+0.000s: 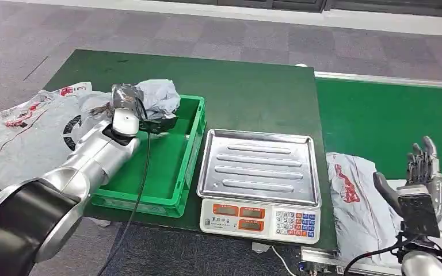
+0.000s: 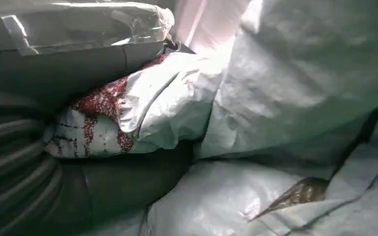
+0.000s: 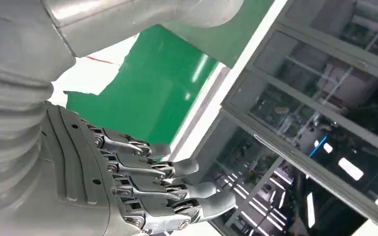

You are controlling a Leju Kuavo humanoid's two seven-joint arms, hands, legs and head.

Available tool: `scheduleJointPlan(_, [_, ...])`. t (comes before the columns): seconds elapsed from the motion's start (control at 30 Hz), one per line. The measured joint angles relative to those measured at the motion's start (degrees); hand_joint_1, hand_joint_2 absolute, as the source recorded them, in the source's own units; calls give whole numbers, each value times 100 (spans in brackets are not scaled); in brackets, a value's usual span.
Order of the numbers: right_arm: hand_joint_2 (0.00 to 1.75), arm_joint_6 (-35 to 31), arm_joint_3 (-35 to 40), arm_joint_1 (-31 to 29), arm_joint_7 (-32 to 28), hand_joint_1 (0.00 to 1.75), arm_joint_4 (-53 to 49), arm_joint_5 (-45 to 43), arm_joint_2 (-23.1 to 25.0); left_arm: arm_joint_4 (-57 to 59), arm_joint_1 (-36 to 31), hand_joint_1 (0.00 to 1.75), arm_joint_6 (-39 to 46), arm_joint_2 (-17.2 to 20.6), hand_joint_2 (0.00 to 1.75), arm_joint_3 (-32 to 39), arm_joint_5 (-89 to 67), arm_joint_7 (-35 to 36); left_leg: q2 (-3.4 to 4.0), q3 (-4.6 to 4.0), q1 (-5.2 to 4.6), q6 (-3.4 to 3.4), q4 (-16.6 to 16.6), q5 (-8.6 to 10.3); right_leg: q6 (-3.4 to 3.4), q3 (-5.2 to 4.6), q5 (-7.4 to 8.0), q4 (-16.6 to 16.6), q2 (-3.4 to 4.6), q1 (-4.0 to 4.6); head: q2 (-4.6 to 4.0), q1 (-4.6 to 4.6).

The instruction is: Moved the parcel from conveyor to table for the left to box.

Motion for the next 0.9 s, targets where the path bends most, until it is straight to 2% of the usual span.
scheduleJointPlan(0.03, [175,32,-7,3,-22,0,21,22,2,7,0,12,-190,-22,175,0,-4,-26,0,0,-1,0,0,-1,0,0,0,0,0,-1,0,0])
scheduleJointPlan(0.07, [175,61,-11,10,-43,0,39,43,4,9,2,0,-309,-48,175,2,-4,-65,2,0,-1,0,0,-1,0,-1,0,0,0,-1,0,0])
scheduleJointPlan(0.23, [175,129,-37,94,-81,0,63,168,33,4,52,0,106,-186,175,118,2,-109,5,1,1,-2,-2,-2,0,-4,0,0,1,2,0,0])
scheduleJointPlan(0.43, [175,286,-41,73,353,0,111,554,112,-107,115,0,1421,-273,175,425,39,-118,3,0,3,-3,-3,1,-2,-2,1,0,0,4,0,0])
scheduleJointPlan(0.57, [175,457,-42,-52,724,0,416,809,116,-210,140,0,2386,-297,175,809,210,-363,5,0,2,-3,-2,1,-4,-1,3,0,1,2,0,0])
scheduleJointPlan(0.9, [175,507,-41,-201,787,0,793,896,116,-297,180,0,2547,-317,175,1176,297,-498,3,0,2,-3,-3,1,-4,-2,3,0,1,4,0,0])
